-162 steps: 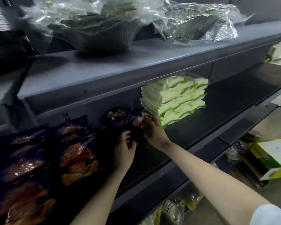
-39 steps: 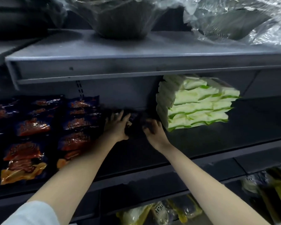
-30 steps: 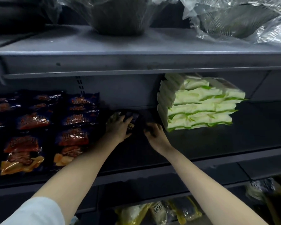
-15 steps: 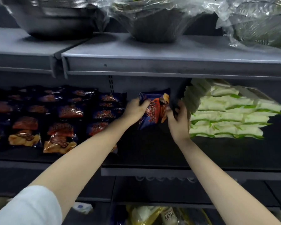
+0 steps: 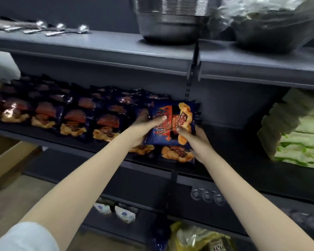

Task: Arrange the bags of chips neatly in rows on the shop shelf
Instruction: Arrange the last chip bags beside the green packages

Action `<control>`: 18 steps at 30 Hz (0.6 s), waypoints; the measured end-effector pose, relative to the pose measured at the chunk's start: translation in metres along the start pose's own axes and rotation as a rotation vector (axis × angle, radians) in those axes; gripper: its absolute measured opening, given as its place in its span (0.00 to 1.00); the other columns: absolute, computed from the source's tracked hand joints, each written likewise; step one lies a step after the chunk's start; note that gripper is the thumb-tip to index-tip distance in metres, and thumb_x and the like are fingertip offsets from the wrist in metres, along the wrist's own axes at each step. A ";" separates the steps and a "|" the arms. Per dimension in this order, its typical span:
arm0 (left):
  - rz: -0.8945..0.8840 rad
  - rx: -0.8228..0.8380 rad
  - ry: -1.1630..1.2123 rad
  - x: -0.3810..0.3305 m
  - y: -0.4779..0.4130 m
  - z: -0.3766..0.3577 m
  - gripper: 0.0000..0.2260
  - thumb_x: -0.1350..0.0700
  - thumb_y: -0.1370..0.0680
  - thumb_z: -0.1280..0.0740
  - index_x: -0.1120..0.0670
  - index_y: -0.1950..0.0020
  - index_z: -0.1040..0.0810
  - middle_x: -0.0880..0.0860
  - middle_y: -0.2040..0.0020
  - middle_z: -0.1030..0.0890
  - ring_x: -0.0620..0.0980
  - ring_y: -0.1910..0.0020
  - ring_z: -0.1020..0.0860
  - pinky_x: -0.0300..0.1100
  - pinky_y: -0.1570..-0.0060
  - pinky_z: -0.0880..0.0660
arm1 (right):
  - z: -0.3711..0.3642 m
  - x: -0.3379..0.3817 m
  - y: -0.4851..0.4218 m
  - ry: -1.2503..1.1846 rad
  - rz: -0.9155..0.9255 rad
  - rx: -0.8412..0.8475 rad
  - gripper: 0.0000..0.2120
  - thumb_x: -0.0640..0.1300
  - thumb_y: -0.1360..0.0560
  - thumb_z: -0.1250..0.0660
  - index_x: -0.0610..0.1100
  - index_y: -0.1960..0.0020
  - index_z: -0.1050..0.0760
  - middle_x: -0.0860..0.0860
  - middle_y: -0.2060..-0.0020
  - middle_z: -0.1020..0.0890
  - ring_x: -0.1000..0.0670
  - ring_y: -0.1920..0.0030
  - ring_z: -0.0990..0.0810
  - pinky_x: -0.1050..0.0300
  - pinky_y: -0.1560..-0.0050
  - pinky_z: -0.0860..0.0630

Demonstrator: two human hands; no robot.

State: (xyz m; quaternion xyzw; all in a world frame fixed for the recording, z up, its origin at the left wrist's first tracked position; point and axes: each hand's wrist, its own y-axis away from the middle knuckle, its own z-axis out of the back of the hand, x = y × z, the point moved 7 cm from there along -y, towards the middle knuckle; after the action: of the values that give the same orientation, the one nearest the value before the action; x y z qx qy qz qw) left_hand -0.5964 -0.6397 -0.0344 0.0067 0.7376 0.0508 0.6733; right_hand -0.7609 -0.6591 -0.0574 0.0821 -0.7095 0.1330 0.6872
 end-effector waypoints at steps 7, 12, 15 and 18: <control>-0.029 -0.084 -0.010 0.023 0.061 0.144 0.12 0.61 0.27 0.29 0.53 0.46 0.25 0.51 0.54 0.17 0.48 0.56 0.17 0.42 0.57 0.21 | -0.151 -0.024 0.017 0.016 -0.038 0.061 0.09 0.40 0.27 0.29 0.49 0.49 0.23 0.49 0.50 0.17 0.49 0.47 0.19 0.51 0.43 0.24; 0.012 -0.128 -0.036 0.040 0.109 0.228 0.11 0.62 0.28 0.29 0.51 0.48 0.23 0.52 0.53 0.17 0.51 0.54 0.18 0.46 0.52 0.22 | -0.243 -0.054 0.039 -0.038 -0.116 0.132 0.12 0.40 0.27 0.30 0.47 0.44 0.24 0.48 0.47 0.17 0.48 0.45 0.19 0.48 0.40 0.24; 0.029 -0.180 -0.039 0.047 0.139 0.276 0.11 0.62 0.28 0.29 0.51 0.48 0.23 0.54 0.51 0.17 0.54 0.51 0.19 0.50 0.48 0.23 | -0.296 -0.063 0.051 -0.049 -0.142 0.194 0.12 0.40 0.27 0.30 0.47 0.44 0.24 0.50 0.48 0.17 0.49 0.46 0.19 0.50 0.41 0.24; 0.040 -0.241 -0.038 0.051 0.167 0.320 0.11 0.61 0.28 0.28 0.51 0.48 0.24 0.54 0.50 0.17 0.54 0.50 0.19 0.51 0.48 0.23 | -0.346 -0.066 0.058 -0.040 -0.152 0.262 0.11 0.39 0.27 0.30 0.49 0.45 0.24 0.50 0.48 0.17 0.49 0.46 0.19 0.52 0.43 0.24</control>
State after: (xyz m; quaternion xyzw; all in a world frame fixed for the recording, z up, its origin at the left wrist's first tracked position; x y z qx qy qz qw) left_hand -0.2930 -0.4482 -0.0993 -0.0586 0.7130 0.1524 0.6819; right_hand -0.4461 -0.5036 -0.1208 0.2273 -0.6911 0.1705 0.6645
